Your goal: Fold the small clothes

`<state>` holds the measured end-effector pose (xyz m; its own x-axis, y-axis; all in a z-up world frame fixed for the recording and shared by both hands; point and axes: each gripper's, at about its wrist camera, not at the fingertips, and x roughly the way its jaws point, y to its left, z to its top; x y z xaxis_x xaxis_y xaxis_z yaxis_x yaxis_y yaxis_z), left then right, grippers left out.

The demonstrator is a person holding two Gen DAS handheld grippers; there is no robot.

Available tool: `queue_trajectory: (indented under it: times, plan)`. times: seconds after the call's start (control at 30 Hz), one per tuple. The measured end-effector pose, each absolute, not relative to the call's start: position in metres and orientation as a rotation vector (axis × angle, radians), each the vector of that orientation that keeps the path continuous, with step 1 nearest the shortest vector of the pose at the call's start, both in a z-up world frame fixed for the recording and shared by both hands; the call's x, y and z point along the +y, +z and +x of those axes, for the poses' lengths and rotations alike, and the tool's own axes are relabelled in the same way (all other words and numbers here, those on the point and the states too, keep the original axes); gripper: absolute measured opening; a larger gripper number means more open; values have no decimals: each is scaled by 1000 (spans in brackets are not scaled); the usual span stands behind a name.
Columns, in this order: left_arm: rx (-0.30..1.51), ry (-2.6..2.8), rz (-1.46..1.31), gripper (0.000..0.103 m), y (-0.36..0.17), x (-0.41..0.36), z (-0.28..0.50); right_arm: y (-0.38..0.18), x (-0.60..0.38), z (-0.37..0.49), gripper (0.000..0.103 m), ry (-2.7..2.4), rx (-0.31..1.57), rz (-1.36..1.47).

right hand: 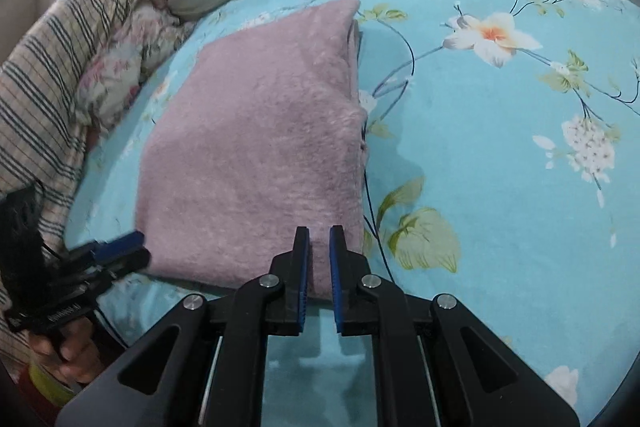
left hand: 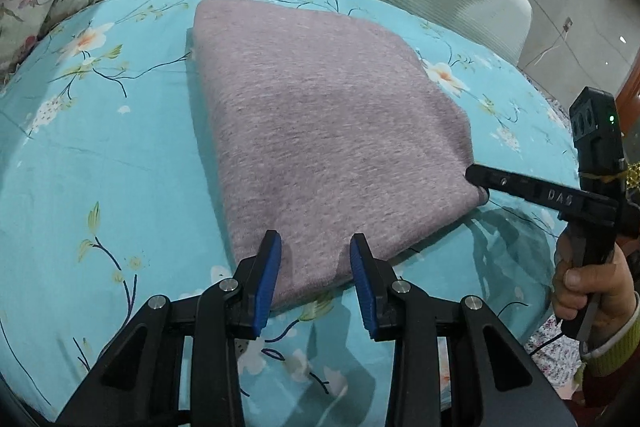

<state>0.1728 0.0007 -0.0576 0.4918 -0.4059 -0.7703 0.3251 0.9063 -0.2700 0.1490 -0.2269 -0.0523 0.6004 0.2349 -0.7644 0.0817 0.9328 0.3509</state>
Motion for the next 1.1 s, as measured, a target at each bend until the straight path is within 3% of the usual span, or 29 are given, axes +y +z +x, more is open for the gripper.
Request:
queue_trajectory:
  times: [0.67,0.73,0.8,0.87,0.93,1.1]
  plan:
    - [964,-348,-105,37,-48,4,148,-41,-224,130,12,86,914,391]
    - [962,-287,-97,52,-43,7,143,-39,-223,126,19,93,911,405]
    - [949,-230,-99,60,-38,13,138,-35,-222,121,25,98,901,410]
    - [943,-212,-109,63,-34,18,133,-30,-217,115,29,101,891,394]
    - [943,-187,-106,74,-31,21,129,-25,-214,111,33,105,881,387]
    - [942,-139,-74,82,-26,24,118,-17,-211,100,35,119,862,381]
